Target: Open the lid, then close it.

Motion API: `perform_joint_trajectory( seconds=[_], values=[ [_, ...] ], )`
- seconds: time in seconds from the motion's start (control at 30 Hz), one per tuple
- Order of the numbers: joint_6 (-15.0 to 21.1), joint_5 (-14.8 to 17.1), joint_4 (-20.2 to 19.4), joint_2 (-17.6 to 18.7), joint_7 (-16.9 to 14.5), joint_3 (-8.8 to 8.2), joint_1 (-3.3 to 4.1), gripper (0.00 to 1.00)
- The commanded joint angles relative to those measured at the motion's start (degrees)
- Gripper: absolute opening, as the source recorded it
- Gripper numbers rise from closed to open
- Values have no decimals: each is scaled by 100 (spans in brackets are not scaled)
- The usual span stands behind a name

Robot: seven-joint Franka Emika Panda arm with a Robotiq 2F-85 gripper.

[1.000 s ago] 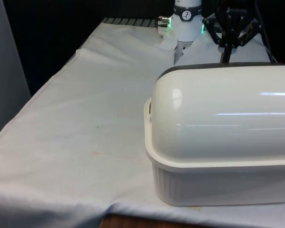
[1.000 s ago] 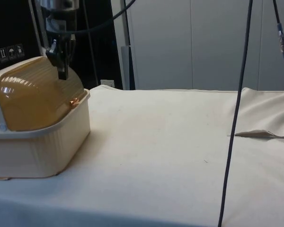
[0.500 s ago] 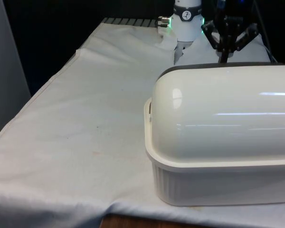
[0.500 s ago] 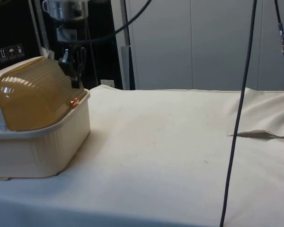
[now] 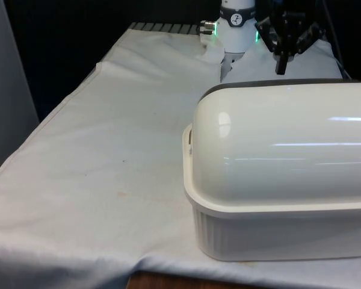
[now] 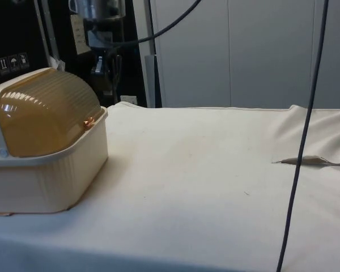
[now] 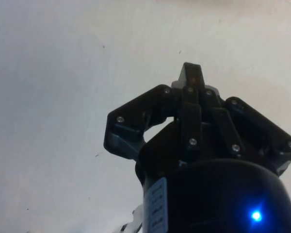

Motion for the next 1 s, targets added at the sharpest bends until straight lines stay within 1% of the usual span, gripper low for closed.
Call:
perform_joint_trajectory(
  seconds=[0.0,0.07,0.23,0.27,0.3,0.37,0.5,0.53,0.57,0.6,0.77,0.8,0.83,0.87,0.9,0.93,0.97],
  values=[
    [80,0,-143,-103,29,6,6,0],
    [97,0,-321,-246,17,17,6,0],
    [143,-6,-596,-464,11,23,11,0],
    [69,-6,-533,-424,0,23,6,0],
    [155,-6,-647,-510,6,29,11,0],
    [178,6,-773,-607,-6,34,6,0],
    [223,40,-819,-636,-29,29,-6,0],
    [229,52,-819,-636,-34,29,-11,3],
    [172,-6,-802,-630,-6,29,-6,7],
    [229,57,-819,-636,-40,29,-11,7],
    [229,69,-819,-636,-46,34,-17,30],
    [229,69,-819,-636,-46,34,-17,37],
    [229,74,-819,-636,-46,34,-23,47],
    [229,74,-819,-636,-46,34,-23,51],
    [172,0,-802,-630,-6,23,-17,56],
    [229,74,-819,-636,-46,34,-23,56],
    [229,74,-819,-636,-46,34,-23,61]
  ],
)
